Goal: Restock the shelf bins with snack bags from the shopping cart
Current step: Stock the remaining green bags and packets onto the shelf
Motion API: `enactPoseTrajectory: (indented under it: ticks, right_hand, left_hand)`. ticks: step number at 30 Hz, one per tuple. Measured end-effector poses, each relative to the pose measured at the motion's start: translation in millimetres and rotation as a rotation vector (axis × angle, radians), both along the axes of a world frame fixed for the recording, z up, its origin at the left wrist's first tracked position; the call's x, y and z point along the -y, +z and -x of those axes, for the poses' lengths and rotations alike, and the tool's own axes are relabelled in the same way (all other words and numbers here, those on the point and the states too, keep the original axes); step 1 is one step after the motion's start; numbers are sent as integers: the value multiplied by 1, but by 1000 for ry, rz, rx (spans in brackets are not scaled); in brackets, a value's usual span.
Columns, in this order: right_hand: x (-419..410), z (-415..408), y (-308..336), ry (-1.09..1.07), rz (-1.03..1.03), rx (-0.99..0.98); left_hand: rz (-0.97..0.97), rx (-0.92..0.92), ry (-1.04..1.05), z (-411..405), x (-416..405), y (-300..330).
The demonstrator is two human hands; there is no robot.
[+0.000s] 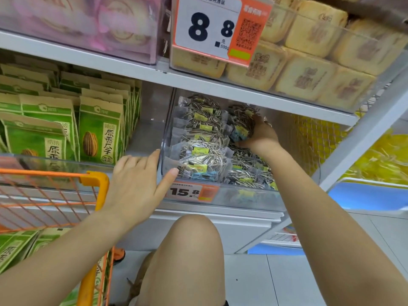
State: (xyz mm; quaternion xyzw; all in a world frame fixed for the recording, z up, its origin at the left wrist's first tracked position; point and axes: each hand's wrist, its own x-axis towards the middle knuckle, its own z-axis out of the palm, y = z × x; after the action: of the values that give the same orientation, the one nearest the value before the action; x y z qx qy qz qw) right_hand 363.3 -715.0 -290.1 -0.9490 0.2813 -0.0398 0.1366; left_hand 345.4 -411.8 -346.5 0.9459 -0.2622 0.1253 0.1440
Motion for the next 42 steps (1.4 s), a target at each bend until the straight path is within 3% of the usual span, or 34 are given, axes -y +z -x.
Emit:
enactPoseTrajectory:
  ticks: [4,7,9,13,14,17,22,27,32,35,38,42]
  right_hand:
    - [-2,0,2,-4,17,59]
    - [0,-1,0,-130,-185,147]
    - [0,0,-3,-220,-393,232]
    - [7,3,-10,-359,-1156,626]
    - [10,3,-12,-356,-1213,662]
    - [14,-1,-16,-342,-1206,655]
    - [10,-12,-17,-313,-1023,651]
    - [21,-12,-14,-201,-1072,793]
    - [17,-16,-26,-139,-884,726]
    - [15,-14,-26,-148,-889,701]
    - [21,-6,-25,-65,-909,577]
    - [20,2,-22,-30,-730,453]
  left_hand:
    - [1,1,-3,0,0,1]
    - [-5,-2,-4,1,0,1]
    - [-4,-1,-7,0,0,1]
    - [4,-9,1,0,1,1]
    - [5,-14,0,1,0,1]
    - [12,-12,0,1,1,3]
    - [28,-17,7,2,3,5]
    - [52,-14,11,2,2,4]
    - [50,4,15,1,3,3]
    - [53,12,3,1,3,2]
    - [60,5,-3,1,3,3]
    - [55,11,-7,1,2,2]
